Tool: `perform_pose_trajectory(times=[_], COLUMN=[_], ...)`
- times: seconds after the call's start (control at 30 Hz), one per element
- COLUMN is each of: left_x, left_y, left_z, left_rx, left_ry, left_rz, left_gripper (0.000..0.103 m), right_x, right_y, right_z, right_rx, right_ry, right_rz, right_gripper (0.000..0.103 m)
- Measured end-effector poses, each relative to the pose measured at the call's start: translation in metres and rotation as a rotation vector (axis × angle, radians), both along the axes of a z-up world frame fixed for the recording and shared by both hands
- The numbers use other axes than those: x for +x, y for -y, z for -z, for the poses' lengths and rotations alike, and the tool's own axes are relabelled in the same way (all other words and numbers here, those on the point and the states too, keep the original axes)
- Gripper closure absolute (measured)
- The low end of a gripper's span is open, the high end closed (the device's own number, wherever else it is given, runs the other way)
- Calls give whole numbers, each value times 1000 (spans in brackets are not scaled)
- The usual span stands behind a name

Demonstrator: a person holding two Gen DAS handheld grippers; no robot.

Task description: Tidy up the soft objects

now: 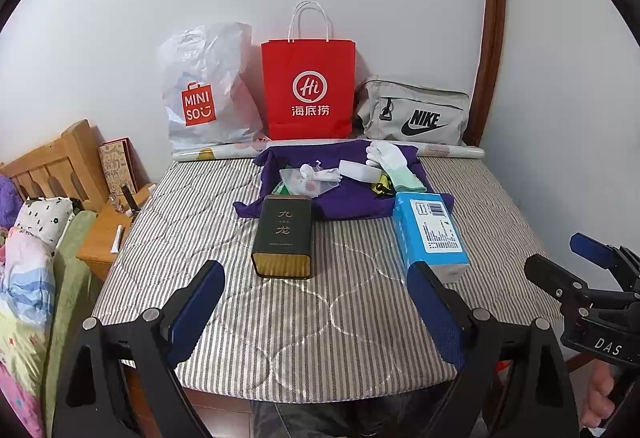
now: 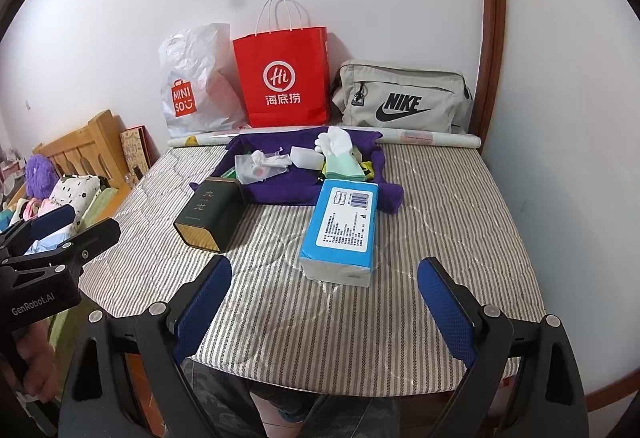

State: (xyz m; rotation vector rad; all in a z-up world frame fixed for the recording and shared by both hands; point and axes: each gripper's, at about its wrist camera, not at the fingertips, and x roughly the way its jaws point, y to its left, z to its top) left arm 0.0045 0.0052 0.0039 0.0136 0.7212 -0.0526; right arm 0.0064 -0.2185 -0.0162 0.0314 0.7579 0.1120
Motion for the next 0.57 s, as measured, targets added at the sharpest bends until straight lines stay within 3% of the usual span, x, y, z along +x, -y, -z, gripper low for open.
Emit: perform_pose_trajectory(times=[0.57], left_x=[-2], left_y=[2], left_z=[1], left_rx=[-1], left_ry=[-1], left_rz=[0], left_gripper=[11], right_x=[1], right_y=[0], right_z=[0], right_rx=[-10], right_ry=[3], right_rz=[-7], right_gripper=[10])
